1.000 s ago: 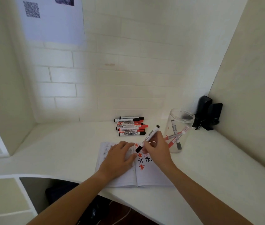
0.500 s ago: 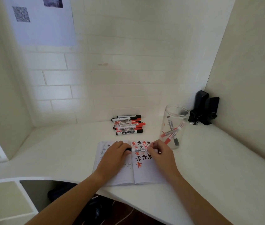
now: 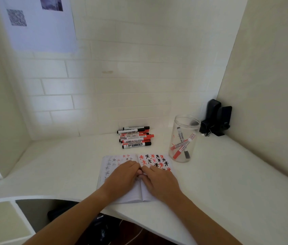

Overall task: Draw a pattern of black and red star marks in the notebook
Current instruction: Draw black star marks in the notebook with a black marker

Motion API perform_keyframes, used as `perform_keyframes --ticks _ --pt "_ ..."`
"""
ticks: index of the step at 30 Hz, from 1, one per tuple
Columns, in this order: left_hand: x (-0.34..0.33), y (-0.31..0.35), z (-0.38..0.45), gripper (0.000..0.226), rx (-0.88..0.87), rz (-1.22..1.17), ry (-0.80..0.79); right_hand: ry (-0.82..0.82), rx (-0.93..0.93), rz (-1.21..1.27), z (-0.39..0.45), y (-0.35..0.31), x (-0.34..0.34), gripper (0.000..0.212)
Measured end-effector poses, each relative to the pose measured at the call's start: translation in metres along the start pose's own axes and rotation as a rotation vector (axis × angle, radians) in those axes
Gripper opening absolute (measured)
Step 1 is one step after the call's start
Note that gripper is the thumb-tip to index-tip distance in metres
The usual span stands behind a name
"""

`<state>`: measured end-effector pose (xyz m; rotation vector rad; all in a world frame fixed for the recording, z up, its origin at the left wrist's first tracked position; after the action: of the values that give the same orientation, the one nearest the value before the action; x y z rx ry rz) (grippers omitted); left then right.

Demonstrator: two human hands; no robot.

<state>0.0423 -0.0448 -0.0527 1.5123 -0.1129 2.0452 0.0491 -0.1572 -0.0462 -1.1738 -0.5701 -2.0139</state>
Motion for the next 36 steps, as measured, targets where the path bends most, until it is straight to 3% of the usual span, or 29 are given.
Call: perform_keyframes --ticks 3,8,14,19,24,28,30,33,36 --pt "0.001 0.002 0.000 0.015 -0.020 0.032 0.013 -0.012 -0.007 -0.003 0.000 -0.002 -0.001 0.029" --pt "0.001 0.002 0.000 0.025 -0.042 0.033 0.022 -0.048 -0.030 -0.013 0.000 0.000 -0.006 0.027" --pt "0.000 0.001 0.001 0.025 -0.051 0.033 0.006 -0.001 -0.079 -0.059 -0.001 0.001 0.005 0.053" --pt "0.006 0.002 0.000 0.025 -0.037 0.019 0.061 -0.035 -0.121 -0.056 -0.001 0.006 0.008 0.039" --pt "0.005 -0.027 -0.001 0.021 0.210 0.004 0.066 0.043 -0.296 0.184 -0.010 0.031 0.019 0.048" --pt "-0.014 -0.032 0.000 0.049 0.296 -0.015 -0.140 0.146 -0.263 0.371 -0.013 0.039 0.039 0.030" --pt "-0.021 -0.035 -0.001 0.060 0.336 -0.015 -0.226 0.214 -0.296 0.583 -0.019 0.051 0.040 0.027" --pt "-0.026 -0.038 -0.002 0.061 0.345 0.005 -0.300 0.194 -0.456 0.935 -0.027 0.070 0.029 0.046" --pt "-0.025 -0.038 -0.001 0.059 0.348 -0.001 -0.296 0.157 -0.490 1.006 -0.028 0.072 0.028 0.037"
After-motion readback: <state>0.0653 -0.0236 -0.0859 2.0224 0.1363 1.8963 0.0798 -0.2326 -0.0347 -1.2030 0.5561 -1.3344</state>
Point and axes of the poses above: each hand's wrist, its own z-axis towards the middle knuckle, its own x-axis out of the back of the hand, y = z × x, the point moved 9 cm from there along z, towards the middle knuckle, and after that the axes turned 13 degrees about -y, right-handed, at the moved point
